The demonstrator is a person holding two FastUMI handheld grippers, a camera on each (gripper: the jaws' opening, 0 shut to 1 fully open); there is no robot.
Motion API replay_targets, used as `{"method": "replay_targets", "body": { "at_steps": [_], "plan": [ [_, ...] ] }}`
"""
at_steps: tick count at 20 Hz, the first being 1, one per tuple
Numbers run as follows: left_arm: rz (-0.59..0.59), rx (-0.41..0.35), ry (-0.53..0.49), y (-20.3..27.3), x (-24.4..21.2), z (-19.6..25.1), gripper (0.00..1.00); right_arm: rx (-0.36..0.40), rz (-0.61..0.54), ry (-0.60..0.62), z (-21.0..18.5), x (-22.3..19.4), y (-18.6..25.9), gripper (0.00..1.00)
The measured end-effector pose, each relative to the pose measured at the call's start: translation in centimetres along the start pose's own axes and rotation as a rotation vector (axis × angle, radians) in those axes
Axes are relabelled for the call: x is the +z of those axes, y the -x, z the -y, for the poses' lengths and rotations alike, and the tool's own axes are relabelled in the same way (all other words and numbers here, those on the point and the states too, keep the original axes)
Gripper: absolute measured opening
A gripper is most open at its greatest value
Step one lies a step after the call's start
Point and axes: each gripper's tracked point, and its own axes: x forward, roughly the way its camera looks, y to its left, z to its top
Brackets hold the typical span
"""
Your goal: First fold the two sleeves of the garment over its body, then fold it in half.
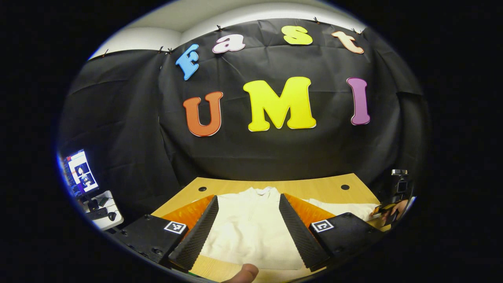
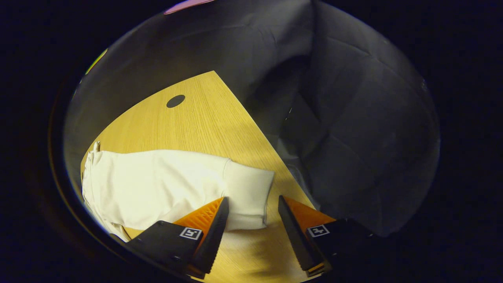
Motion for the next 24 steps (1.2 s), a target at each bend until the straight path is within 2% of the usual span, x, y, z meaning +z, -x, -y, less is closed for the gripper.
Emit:
{"method": "replay_targets", "body": {
  "at_steps": [1,4,5,6,7,10,11,15,19,24],
  "plan": [
    [0.000,0.006,0.006,-0.1,-0.1,-0.3,0.99,0.000,-0.009,0.007,-0.5,-0.1,-0.1,0.67],
    [-0.014,0.017,0.018,0.1,-0.9,-1.0,0.99,0.018,-0.013,0.075,-1.5,0.0,0.1,0.52],
    [-0.018,0.018,0.022,0.1,-1.1,-1.4,0.99,0.030,-0.007,0.083,-2.0,0.1,-0.1,0.40],
    [-0.020,0.014,0.030,0.1,-1.5,-1.7,0.99,0.050,-0.017,0.079,-2.5,-0.3,-0.1,0.42],
    [-0.024,0.011,0.036,-0.2,-1.8,-1.9,0.99,0.044,-0.015,0.078,-2.6,-0.2,0.0,0.16],
    [-0.048,-0.003,0.039,-1.3,-2.7,-3.1,0.99,0.013,-0.009,0.102,-3.0,-0.1,0.0,0.13],
    [-0.042,-0.011,0.035,-1.6,-2.7,-3.5,0.99,0.007,-0.014,0.098,-3.1,-0.3,0.0,0.03],
    [-0.019,-0.045,-0.003,-3.1,-2.3,-6.0,0.99,0.007,-0.001,0.035,-3.6,-0.3,1.6,0.03],
    [-0.009,-0.105,0.018,-4.7,-2.6,-7.6,0.99,-0.010,0.060,0.032,-4.7,1.0,4.8,0.03],
    [0.019,-0.174,0.051,-5.8,-2.1,-8.9,0.99,0.031,0.130,0.061,-9.5,3.5,10.0,0.03]
  ]
}}
